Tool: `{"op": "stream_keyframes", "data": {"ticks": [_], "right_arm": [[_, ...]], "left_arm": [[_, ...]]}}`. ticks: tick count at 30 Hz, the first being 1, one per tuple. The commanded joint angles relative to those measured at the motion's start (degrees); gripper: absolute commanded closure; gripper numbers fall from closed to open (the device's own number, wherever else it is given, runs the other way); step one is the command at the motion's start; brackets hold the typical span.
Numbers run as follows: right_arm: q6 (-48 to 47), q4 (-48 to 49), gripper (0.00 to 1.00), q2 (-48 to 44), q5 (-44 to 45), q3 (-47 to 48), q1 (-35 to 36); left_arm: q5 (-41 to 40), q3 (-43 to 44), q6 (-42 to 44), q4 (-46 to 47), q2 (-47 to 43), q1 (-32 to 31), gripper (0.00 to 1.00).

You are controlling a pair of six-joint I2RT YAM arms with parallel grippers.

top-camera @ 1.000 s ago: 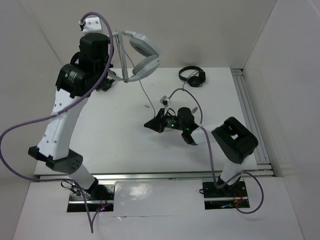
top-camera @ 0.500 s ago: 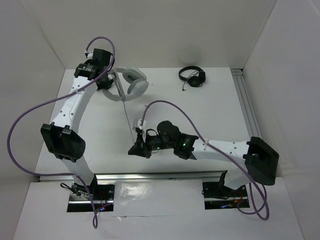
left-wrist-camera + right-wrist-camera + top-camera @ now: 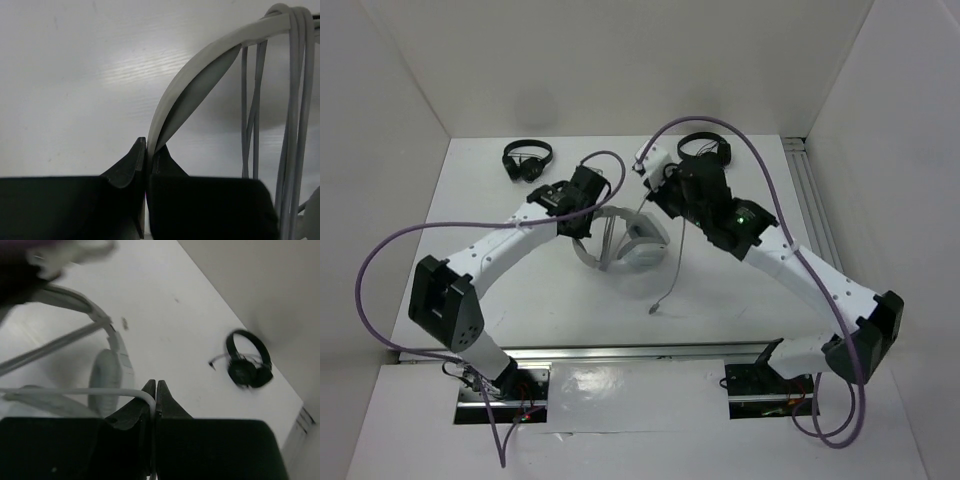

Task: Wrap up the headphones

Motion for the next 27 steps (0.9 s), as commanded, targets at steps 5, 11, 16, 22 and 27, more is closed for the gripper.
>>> {"op": "stream_keyframes", "data": {"ticks": [5, 11, 16, 22, 27], "right_arm": [[-7.0, 24.6, 0.99, -4.5, 3.1, -3.9, -13.9], [-3.7, 29.4, 0.93, -3.2, -5.5, -2.6, -23.2], [-4.2, 26.5, 0.9, 0.1, -10.7, 2.5, -25.0], [-4.2, 22.6, 0.89, 2.6, -17.9, 5.4, -25.5], [-1.0, 23.8, 1.0, 3.3, -20.3, 2.8, -26.8]], "left_arm": [[-8.1, -12.8, 11.0, 8.4, -12.9, -12.1, 1.0], [-7.0, -18.3, 12.5, 7.8, -19.1, -20.4, 1.0], [-0.2, -15.8, 14.4, 3.8, -21.9, -25.1, 1.0], [0.7, -7.9, 13.9, -4.3, -19.9, -30.3, 1.0], [-5.4, -2.7, 11.1, -9.2, -20.5, -31.0, 1.0]]}}
